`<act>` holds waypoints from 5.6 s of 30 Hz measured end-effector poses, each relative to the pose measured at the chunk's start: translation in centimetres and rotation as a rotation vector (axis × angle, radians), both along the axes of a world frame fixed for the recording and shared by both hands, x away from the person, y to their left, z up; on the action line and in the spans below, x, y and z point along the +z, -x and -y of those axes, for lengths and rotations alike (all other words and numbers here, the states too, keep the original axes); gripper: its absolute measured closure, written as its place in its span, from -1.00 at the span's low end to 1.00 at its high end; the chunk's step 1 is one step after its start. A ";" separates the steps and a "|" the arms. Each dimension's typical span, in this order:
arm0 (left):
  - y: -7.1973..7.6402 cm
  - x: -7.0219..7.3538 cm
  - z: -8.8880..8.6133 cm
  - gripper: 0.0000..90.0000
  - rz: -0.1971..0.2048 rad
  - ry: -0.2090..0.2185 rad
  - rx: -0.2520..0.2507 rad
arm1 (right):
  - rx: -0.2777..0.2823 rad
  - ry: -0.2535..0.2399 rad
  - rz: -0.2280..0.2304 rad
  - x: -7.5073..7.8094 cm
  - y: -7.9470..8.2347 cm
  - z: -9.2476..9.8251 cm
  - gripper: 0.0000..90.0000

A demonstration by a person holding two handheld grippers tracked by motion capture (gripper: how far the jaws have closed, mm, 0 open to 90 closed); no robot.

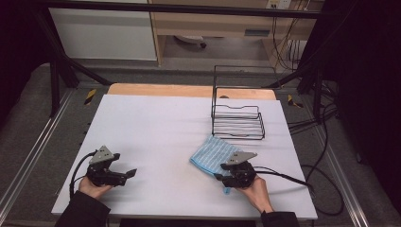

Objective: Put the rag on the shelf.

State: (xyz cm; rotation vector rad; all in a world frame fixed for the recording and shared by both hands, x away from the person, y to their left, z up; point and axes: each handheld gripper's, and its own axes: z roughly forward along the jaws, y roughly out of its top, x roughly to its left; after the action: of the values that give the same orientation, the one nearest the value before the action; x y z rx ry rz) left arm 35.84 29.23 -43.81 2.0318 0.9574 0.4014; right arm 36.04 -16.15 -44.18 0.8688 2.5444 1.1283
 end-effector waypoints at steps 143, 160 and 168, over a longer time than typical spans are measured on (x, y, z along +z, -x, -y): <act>0.2 0.5 2.3 -0.87 -0.036 -0.017 0.000 | -0.122 -0.154 -0.049 1.3 -0.9 0.8 -0.58; -1.2 3.6 6.9 -0.86 -0.006 0.009 0.024 | -0.161 -0.153 -0.006 2.1 -0.8 1.4 -0.93; -3.0 4.6 10.4 -0.77 -0.018 0.027 0.025 | -0.182 -0.178 -0.012 2.3 -0.9 2.2 -0.95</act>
State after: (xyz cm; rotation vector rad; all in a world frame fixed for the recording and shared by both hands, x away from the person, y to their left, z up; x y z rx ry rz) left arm 38.81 18.86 -39.21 2.0037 0.9950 0.3814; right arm 36.93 -18.33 -41.87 1.1268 2.3435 1.3084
